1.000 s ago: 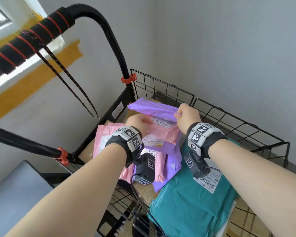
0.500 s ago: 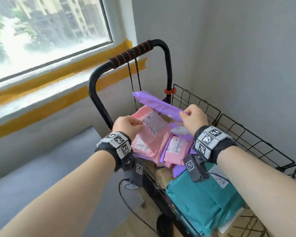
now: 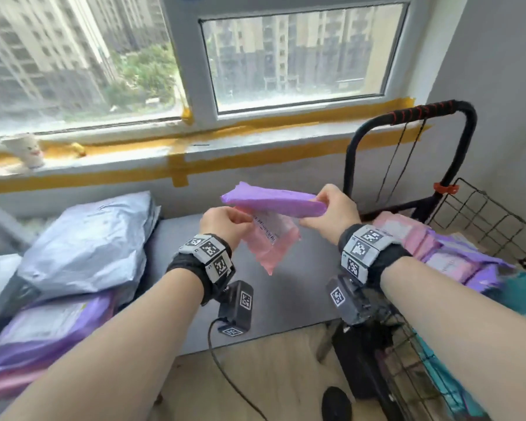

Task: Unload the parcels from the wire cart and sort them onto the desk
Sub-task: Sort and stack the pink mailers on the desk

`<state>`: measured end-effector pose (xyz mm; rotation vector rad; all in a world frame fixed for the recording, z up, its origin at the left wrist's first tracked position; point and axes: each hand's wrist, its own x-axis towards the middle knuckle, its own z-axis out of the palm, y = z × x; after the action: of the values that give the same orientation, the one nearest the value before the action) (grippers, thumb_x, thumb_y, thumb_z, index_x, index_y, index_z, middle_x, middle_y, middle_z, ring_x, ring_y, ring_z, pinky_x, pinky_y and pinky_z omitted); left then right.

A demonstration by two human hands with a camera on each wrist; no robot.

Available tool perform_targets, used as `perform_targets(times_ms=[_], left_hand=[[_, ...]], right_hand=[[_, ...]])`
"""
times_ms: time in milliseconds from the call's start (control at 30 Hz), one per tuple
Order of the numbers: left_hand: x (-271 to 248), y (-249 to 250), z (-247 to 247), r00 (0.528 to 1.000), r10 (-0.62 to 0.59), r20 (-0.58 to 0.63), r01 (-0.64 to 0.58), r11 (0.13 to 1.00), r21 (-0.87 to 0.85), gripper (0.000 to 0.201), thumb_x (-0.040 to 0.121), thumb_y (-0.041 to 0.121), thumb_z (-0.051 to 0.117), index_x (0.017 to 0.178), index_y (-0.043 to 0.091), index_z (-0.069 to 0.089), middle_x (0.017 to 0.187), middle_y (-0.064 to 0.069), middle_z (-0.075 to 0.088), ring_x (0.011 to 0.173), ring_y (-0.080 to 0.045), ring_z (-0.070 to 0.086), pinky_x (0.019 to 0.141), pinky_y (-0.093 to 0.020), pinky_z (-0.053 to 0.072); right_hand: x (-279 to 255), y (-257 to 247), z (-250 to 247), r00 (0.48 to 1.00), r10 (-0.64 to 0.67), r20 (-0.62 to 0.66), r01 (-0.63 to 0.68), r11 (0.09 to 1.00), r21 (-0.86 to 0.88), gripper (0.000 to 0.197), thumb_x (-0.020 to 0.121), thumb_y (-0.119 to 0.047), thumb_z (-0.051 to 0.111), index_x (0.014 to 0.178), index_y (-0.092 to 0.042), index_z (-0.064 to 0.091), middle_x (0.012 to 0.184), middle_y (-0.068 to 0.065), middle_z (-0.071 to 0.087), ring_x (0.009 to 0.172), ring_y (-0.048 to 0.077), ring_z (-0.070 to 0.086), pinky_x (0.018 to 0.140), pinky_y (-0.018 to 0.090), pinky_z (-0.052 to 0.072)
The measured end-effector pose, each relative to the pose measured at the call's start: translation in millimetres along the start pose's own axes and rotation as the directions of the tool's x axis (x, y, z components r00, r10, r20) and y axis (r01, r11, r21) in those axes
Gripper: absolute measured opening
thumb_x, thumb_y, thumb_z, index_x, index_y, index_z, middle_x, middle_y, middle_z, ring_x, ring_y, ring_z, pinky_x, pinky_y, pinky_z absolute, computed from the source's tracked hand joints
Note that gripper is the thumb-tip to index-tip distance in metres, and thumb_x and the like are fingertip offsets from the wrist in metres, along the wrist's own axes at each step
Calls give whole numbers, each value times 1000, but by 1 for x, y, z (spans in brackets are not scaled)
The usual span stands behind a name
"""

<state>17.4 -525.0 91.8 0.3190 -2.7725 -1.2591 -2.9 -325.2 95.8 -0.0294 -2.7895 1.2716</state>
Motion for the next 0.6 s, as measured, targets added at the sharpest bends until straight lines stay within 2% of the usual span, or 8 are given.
perform_targets(times_ms=[67, 133, 233, 300, 367, 433, 533, 600], left_hand=[[-15, -25, -33, 997, -45, -59, 44, 999, -21, 15, 80, 15, 69, 92, 18, 76, 81, 6, 66, 80, -9, 60, 73, -18, 40], [-28, -50, -62, 987, -102, -124, 94, 993, -72, 13, 78, 14, 71, 89, 19, 76, 81, 5, 66, 80, -11, 62, 74, -19, 41], [-45, -87, -100, 950, -213, -228, 176, 969, -172, 15, 72, 11, 75, 72, 26, 73, 85, 1, 73, 82, -14, 66, 81, -25, 51], [-57, -108, -122, 910, -296, -289, 233, 944, -233, 21, 72, 9, 75, 64, 28, 70, 89, -2, 74, 83, -14, 66, 85, -30, 54], [-69, -125, -141, 868, -352, -349, 280, 929, -242, 25, 74, 7, 74, 64, 29, 68, 91, -1, 73, 85, -14, 66, 86, -31, 54], [-81, -137, -157, 821, -392, -416, 318, 918, -237, 24, 77, 6, 73, 68, 29, 68, 89, 1, 71, 82, -12, 64, 88, -27, 51], [-106, -148, -184, 706, -448, -549, 380, 893, -239, 15, 79, 9, 71, 87, 21, 75, 93, 0, 72, 89, -12, 63, 89, -20, 44], [-119, -152, -198, 621, -472, -626, 406, 877, -258, 18, 81, 8, 69, 95, 16, 75, 99, -3, 72, 90, -13, 63, 88, -18, 42]], right_hand=[[-11, -29, 27, 998, -51, 36, 51, 999, -4, 27, 73, -15, 73, 90, -12, 52, 87, 2, 58, 82, 22, 54, 68, 22, 36], [-20, -54, 51, 993, -101, 56, 99, 994, 37, 26, 76, -18, 72, 89, -13, 50, 84, 2, 58, 78, 22, 53, 66, 23, 36], [-29, -87, 81, 984, -150, 95, 137, 982, 130, 32, 79, -27, 72, 91, -14, 45, 83, 2, 55, 74, 21, 51, 66, 25, 38], [-28, -102, 100, 980, -148, 136, 121, 975, 188, 29, 81, -26, 68, 92, -13, 44, 85, 4, 56, 78, 25, 58, 71, 31, 48], [-22, -114, 117, 972, -153, 181, 110, 967, 228, 25, 83, -24, 64, 93, -13, 44, 89, 7, 58, 84, 31, 63, 79, 41, 55], [-18, -126, 132, 962, -133, 239, 67, 962, 266, 23, 84, -23, 63, 94, -13, 45, 95, 11, 60, 85, 33, 66, 79, 44, 57], [-15, -142, 159, 929, -132, 347, 34, 961, 273, 19, 85, -21, 60, 94, -13, 45, 98, 14, 61, 84, 35, 67, 76, 46, 58], [-17, -148, 177, 905, -142, 402, 29, 961, 275, 18, 85, -22, 59, 92, -13, 45, 94, 14, 60, 85, 36, 66, 76, 47, 57]])
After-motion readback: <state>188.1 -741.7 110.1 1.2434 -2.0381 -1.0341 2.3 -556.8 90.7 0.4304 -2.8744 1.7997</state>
